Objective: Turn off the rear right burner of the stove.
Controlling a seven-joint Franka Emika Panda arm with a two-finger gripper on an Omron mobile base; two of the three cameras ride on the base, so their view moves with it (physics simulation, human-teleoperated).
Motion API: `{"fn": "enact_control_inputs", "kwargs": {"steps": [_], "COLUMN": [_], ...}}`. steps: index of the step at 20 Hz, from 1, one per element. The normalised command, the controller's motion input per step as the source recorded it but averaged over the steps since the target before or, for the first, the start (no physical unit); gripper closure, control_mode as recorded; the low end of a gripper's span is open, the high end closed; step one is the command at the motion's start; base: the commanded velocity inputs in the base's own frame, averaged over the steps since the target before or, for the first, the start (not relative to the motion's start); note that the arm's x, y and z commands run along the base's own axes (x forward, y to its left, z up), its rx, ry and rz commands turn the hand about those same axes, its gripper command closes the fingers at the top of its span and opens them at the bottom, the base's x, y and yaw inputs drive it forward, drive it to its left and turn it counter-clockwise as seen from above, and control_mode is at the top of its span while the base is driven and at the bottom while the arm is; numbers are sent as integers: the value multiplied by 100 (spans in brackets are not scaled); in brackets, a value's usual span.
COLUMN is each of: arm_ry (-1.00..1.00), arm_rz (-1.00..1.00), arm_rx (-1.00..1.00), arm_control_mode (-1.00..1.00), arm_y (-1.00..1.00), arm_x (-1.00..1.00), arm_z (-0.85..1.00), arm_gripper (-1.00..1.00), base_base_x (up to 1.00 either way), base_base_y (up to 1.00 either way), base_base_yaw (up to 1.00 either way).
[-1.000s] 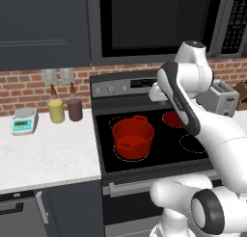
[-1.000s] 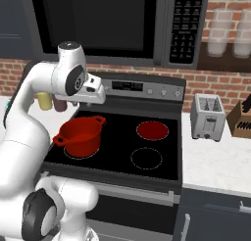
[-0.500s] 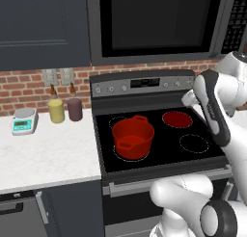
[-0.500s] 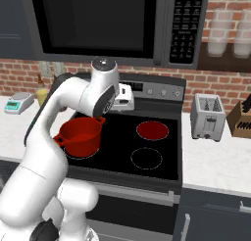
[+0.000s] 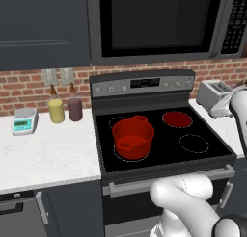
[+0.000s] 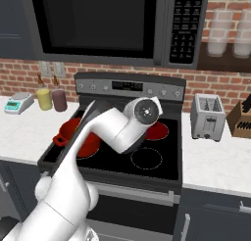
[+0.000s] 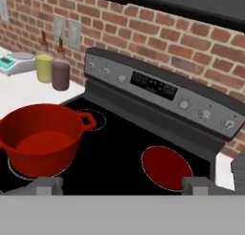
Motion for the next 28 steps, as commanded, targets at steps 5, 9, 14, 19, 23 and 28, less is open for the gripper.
{"fn": "enact_control_inputs", "kwargs": {"steps": [5, 9, 14, 19, 23, 28], "arm_ry": [-42, -34, -12, -1, 0, 0], "arm_rz": [22, 18, 9, 3, 0, 0], "arm_rx": [-4, -4, -6, -2, -1, -5], "arm_control_mode": [-100, -100, -100, -100, -100, -100], "arm_y": [-28, -30, -12, -19, -18, -12], "arm_x": [23, 51, 85, 78, 60, 61], "arm_z": [-11, -4, -13, -5, -1, -10], "arm_gripper": [-100, -100, -100, -100, -100, -100], "base_base_x": [0, 0, 0, 0, 0, 0], "base_base_y": [0, 0, 0, 0, 0, 0], "base_base_yaw": [0, 0, 0, 0, 0, 0]}}
